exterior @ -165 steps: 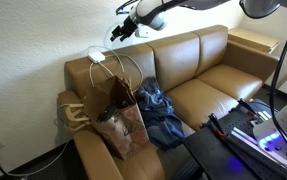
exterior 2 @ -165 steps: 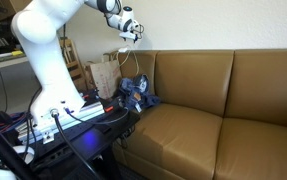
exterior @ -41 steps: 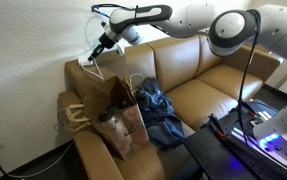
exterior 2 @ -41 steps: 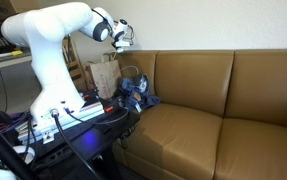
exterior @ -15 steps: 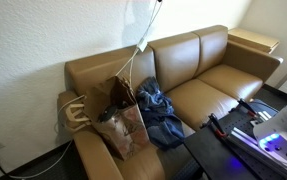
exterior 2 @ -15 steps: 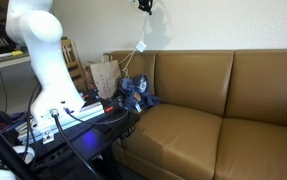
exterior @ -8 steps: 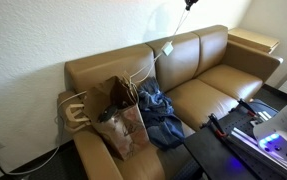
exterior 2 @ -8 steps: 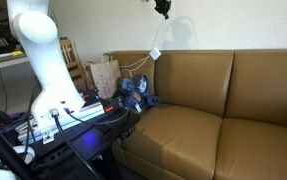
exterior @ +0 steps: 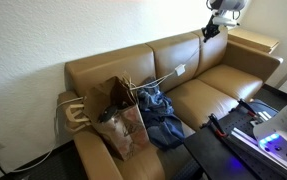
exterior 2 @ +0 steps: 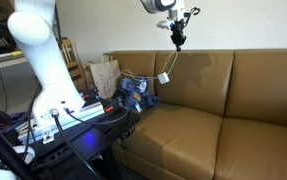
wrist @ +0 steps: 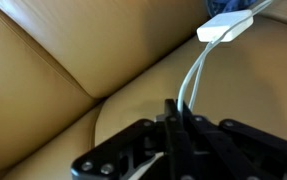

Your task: Move the cable to right

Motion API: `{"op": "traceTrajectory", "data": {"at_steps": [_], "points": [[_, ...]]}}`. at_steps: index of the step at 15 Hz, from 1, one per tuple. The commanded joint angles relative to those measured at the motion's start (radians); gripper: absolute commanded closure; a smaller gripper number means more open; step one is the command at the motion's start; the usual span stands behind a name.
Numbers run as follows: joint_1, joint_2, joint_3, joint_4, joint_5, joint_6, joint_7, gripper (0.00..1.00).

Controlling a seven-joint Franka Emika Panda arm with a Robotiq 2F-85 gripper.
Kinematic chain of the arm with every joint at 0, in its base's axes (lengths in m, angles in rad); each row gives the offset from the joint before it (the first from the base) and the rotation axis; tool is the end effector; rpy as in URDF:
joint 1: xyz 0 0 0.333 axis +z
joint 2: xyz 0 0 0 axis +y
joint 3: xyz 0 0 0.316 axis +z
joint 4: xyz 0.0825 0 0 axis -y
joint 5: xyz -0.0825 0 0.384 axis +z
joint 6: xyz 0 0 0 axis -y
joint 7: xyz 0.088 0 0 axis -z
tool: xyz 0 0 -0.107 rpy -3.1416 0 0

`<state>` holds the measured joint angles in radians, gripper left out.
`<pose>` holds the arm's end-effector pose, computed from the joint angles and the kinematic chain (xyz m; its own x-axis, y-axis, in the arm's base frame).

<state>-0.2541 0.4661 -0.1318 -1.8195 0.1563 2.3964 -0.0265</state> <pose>0.6138 -0.2406 0.2946 0.8926 -0.4358 0.1154 -0.4321 -0.9001 -0.0563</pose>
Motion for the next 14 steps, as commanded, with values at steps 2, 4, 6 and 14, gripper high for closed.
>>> {"op": "traceTrajectory", "data": {"at_steps": [2, 4, 6, 14], "points": [[-0.061, 0.212, 0.007, 0.028, 0.018, -0.011, -0.04, 0.99], [-0.08, 0.331, 0.032, 0.058, 0.026, 0.001, -0.068, 0.99], [-0.06, 0.296, 0.017, 0.016, 0.007, -0.001, -0.044, 0.96], [0.034, 0.392, -0.08, 0.073, -0.118, 0.028, 0.051, 0.5]]}}
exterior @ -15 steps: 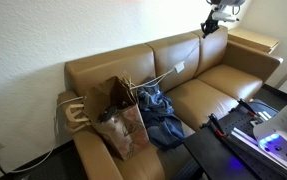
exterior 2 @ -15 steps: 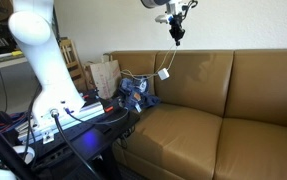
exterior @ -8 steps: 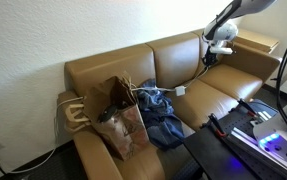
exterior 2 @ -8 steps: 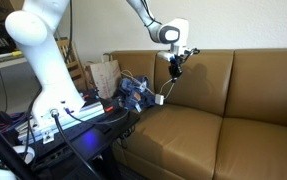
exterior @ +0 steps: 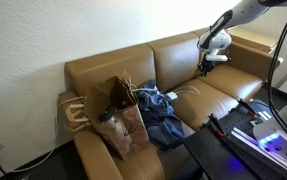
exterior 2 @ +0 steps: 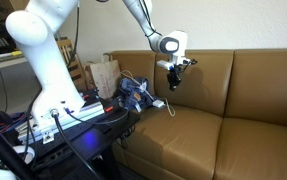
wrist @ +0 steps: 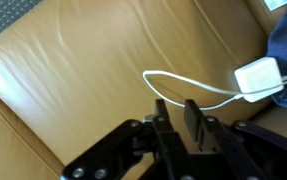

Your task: Move the cable to right

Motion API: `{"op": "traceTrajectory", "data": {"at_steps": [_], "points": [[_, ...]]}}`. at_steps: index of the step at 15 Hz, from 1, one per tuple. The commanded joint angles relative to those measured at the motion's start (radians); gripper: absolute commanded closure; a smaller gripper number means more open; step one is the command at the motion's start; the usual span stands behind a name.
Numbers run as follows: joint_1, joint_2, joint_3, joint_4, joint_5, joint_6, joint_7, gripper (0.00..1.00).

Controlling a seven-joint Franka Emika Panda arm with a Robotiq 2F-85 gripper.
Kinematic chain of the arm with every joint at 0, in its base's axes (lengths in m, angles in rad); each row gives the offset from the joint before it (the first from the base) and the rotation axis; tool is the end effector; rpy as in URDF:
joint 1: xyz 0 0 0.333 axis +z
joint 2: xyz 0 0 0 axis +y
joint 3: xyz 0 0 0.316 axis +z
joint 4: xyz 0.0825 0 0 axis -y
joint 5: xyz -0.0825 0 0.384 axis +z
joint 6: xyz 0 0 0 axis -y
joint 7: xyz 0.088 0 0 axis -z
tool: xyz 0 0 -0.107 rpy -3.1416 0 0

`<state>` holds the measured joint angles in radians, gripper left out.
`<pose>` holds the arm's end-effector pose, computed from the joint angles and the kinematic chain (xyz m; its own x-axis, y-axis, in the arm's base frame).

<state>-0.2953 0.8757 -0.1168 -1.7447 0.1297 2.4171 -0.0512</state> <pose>0.5729 -0.2480 0.0607 0.8897 -0.4136 -0.1933 -0.4189 -0.9079 0.0144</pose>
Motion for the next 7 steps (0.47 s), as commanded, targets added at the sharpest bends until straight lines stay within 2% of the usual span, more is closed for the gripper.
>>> {"op": "traceTrajectory", "data": {"at_steps": [1, 3, 5, 6, 7], "points": [[0.102, -0.026, -0.13, -0.001, -0.141, 0.001, 0.106, 0.43], [0.128, -0.06, -0.168, -0.008, -0.205, 0.002, 0.14, 0.29], [0.038, -0.163, -0.045, -0.042, -0.084, -0.042, 0.048, 0.16], [0.042, -0.209, -0.025, -0.064, -0.055, -0.07, 0.043, 0.08], [0.072, -0.093, -0.081, 0.013, -0.108, -0.029, 0.09, 0.26]]}}
